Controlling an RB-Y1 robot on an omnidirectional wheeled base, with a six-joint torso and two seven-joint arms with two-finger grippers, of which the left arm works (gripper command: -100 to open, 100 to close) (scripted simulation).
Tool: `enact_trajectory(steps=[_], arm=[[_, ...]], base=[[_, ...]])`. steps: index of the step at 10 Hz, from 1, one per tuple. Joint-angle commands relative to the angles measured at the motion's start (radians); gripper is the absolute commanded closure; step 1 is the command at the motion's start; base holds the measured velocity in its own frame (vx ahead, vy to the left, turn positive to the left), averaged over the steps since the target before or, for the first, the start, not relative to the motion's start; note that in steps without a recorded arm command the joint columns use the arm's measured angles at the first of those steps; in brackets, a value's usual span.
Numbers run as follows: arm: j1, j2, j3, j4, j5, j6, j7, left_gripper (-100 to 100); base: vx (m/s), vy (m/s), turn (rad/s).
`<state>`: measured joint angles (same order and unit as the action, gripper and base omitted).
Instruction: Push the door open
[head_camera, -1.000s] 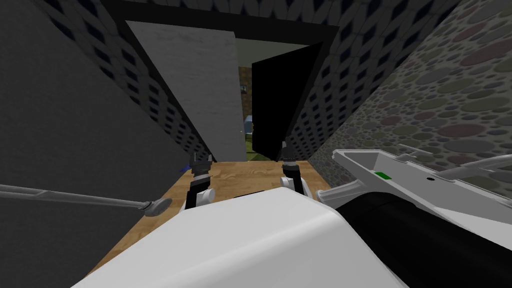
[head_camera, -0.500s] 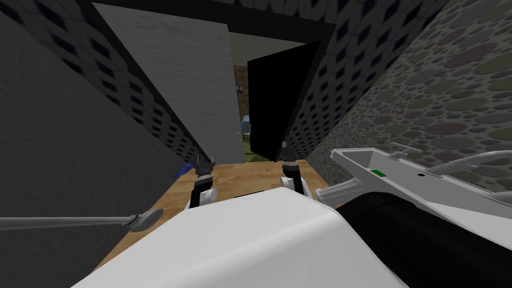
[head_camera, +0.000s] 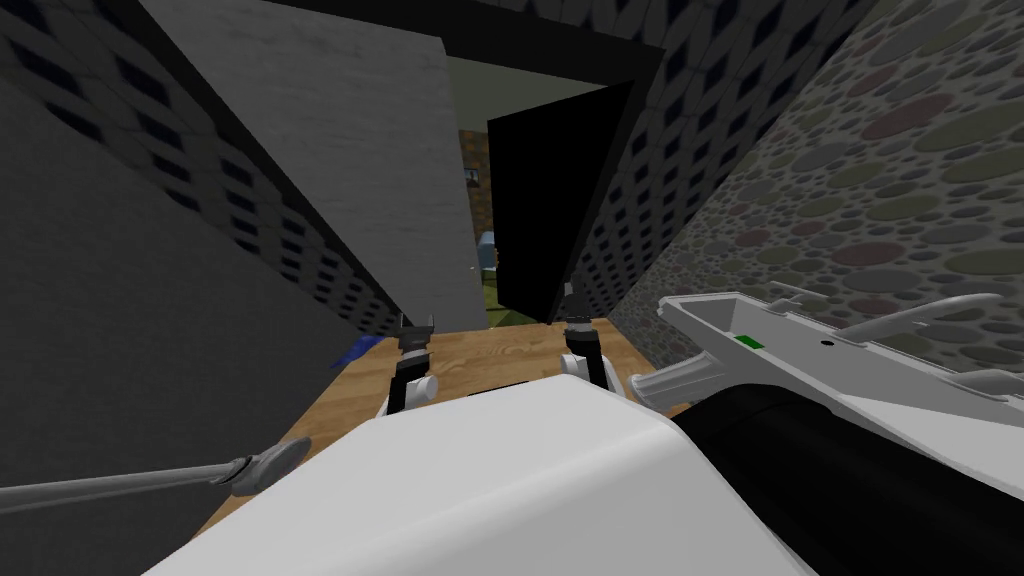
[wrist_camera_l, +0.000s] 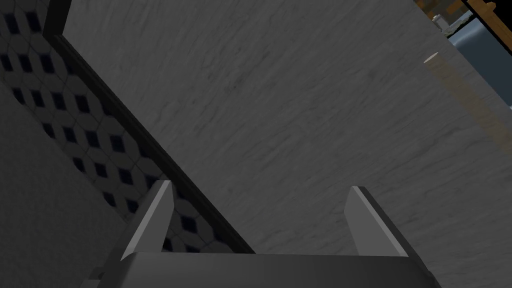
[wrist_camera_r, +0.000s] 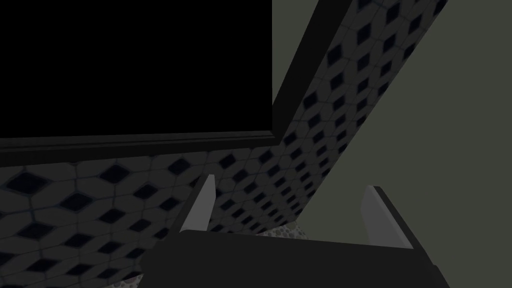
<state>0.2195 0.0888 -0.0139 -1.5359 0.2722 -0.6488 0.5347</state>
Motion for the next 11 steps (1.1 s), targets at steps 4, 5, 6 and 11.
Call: enact_trajectory(steps=[4, 5, 6, 11], arm=[[-0.05, -0.005, -0.011, 0.125, 0.038, -0.028, 0.098, -100], [-0.061, -0.006, -0.013, 0.148, 0.046, -0.035, 0.119, -100], [-0.072, -0.007, -0.015, 0.181, 0.054, -0.042, 0.14, -100], [-0.127, -0.016, -0.026, 0.317, 0.094, -0.075, 0.244, -100]], base=[[0.102, 0.024, -0.107], [0.096, 0.02, -0.111], [0.096, 0.022, -0.122], [0.098, 0.025, -0.097]])
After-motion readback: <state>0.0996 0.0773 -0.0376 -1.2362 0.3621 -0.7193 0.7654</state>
